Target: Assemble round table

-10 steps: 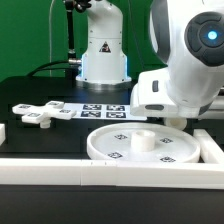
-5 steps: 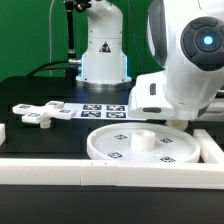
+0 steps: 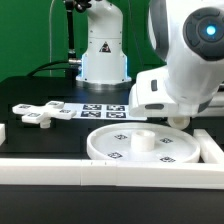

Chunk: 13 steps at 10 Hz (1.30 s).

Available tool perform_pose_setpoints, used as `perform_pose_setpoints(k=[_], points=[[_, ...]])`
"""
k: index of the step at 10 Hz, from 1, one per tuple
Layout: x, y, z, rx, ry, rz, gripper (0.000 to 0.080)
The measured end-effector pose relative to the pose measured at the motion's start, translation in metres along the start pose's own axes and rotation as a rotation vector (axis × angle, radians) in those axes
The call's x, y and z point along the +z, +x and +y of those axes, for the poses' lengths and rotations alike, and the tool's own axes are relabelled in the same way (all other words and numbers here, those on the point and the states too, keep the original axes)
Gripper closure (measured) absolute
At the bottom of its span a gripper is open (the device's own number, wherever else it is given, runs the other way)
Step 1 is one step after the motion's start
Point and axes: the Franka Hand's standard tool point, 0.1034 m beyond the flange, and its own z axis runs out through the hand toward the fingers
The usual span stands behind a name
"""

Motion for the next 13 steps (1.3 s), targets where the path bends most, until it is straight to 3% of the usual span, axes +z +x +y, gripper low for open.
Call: perform_pose_setpoints(k=[3,4,7,8,10,13], points=[[-0.051,-0.027,-0.001,-0.04,0.002,0.01,0.039],[-0.056,-0.029,-0.005,-0.044,-0.002,0.022,0.039],[-0.055,-0.019,-0.006,-0.047,0.004,0.082,0.039],[-0.066,-0.006,-0.008,-0.07,0.011,0.218,0.039],[-0.084,-0.012,-0.002,-0.123,0.009,0.309,0.039],[-0.134,-0.013,-0.008,-0.165,0.009,0.496,0.039]])
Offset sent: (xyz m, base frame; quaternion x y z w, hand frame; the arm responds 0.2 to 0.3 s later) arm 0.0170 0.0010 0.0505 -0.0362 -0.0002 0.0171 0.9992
